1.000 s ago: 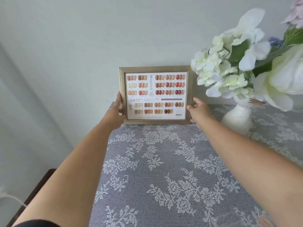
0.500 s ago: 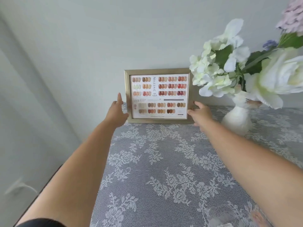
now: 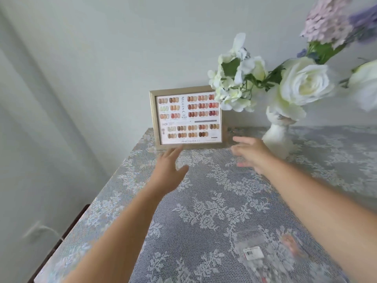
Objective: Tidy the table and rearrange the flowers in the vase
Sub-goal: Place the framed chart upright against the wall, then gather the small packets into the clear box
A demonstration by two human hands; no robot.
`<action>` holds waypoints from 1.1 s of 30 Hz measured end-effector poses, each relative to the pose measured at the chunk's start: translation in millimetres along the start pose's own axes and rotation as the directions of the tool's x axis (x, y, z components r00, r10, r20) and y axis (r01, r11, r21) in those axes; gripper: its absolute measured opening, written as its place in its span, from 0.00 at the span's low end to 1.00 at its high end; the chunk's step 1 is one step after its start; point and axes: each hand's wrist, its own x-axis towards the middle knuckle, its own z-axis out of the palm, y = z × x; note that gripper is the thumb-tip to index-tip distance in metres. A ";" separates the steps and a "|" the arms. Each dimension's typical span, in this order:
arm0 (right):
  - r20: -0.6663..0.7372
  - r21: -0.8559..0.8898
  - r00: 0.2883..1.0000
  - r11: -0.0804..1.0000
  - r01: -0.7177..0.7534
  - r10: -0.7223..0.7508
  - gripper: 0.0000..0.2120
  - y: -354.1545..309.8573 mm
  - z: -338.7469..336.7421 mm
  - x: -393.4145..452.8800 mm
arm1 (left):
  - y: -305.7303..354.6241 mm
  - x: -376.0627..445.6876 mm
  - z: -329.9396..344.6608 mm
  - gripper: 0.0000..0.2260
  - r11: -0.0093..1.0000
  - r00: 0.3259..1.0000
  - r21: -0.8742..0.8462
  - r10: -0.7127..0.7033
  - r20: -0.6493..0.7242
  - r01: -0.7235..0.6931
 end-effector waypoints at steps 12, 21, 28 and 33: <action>0.265 -0.195 0.955 0.962 0.191 -0.136 0.13 27.5 -87.5 -120.7 | 65.5 -101.5 44.3 0.22 0.979 0.947 -0.021 0.204 0.249 -0.205; 0.332 -0.446 0.939 0.862 0.243 -0.093 0.19 48.1 -125.7 -173.2 | 94.0 -139.6 75.6 0.29 0.975 0.942 0.074 0.180 0.284 -0.208; 0.439 -0.616 0.898 0.714 0.332 -0.038 0.23 60.3 -136.3 -200.4 | 101.2 -155.9 88.8 0.32 0.968 0.979 0.211 0.096 0.181 -0.134; 0.532 -0.708 0.846 0.535 0.460 -0.024 0.27 72.3 -137.7 -221.8 | 106.0 -161.4 91.6 0.23 0.986 0.989 0.158 0.037 0.147 -0.060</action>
